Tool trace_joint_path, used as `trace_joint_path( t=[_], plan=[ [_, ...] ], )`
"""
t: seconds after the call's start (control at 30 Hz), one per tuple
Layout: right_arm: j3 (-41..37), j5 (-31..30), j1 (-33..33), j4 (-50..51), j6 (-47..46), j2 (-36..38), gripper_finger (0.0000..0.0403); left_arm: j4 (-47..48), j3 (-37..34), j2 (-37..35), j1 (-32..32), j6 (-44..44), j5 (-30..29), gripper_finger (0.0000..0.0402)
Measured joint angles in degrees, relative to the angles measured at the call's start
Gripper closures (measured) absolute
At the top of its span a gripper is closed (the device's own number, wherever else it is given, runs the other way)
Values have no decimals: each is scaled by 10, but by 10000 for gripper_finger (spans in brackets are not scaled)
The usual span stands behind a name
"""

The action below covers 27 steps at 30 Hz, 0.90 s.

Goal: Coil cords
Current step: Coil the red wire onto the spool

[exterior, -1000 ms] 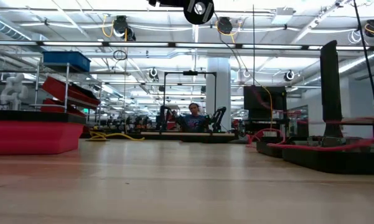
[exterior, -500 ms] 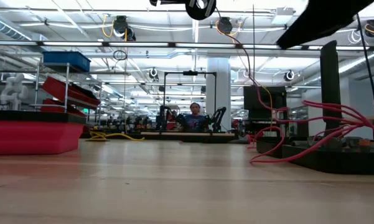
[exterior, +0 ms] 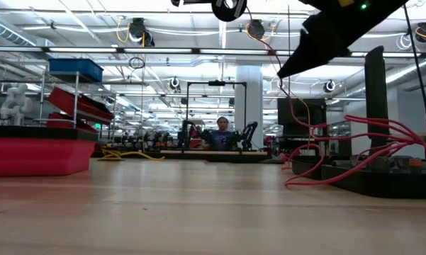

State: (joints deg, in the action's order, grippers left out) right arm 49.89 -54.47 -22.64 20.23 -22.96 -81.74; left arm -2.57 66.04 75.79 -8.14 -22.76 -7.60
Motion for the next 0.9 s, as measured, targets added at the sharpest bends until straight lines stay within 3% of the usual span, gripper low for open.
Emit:
trace_joint_path(
  t=[0.23, 0.6, 0.9],
  plan=[
    [0, 3, 37, -14, 2, -14, 266, 0, 0, 0, 5, 0, 0, 401],
    [0, -15, 20, -36, 4, -14, 398, 0, 0, 0, 5, 0, -8, 401],
    [0, -16, 11, -52, 27, -14, 331, 1, 0, 0, 5, 0, -8, 401]
  ],
)
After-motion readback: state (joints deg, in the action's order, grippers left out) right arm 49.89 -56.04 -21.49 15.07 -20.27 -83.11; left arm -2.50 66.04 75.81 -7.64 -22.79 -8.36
